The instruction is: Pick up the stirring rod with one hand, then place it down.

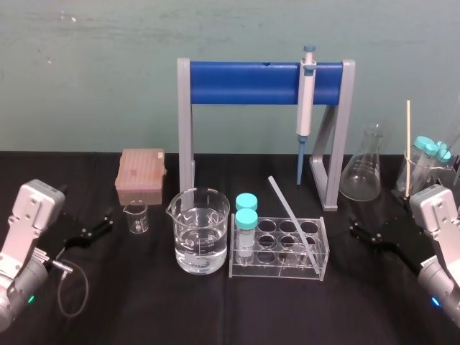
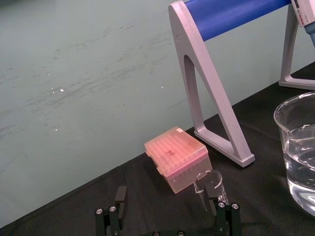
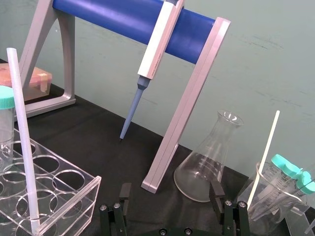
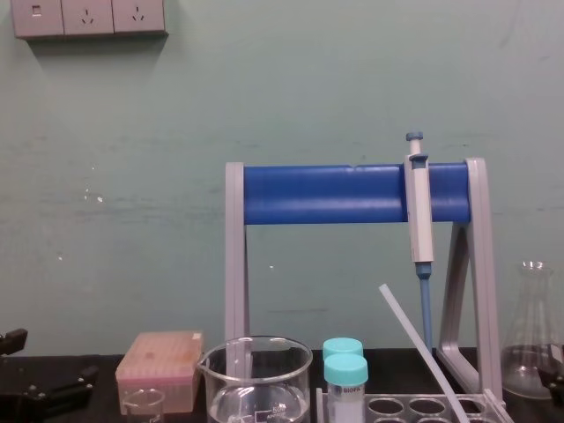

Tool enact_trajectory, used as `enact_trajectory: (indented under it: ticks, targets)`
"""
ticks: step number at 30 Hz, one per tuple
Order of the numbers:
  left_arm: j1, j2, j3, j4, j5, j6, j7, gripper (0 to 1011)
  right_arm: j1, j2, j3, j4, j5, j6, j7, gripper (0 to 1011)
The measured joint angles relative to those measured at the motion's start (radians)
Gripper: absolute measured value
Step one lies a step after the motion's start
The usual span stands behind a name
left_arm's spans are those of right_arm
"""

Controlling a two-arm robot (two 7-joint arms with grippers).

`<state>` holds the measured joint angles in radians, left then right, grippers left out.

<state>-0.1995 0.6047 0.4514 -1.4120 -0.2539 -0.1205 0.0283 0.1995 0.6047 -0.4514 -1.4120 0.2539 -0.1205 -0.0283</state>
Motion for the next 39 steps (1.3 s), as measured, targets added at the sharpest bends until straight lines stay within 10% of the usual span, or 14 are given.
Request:
enact_trajectory:
  ticks: [39]
  targets:
    - [0.000, 0.000, 0.000, 0.000, 0.000, 0.000, 0.000, 1000, 0.000, 0.000, 0.000, 0.000, 0.000, 0.000, 0.000, 1002]
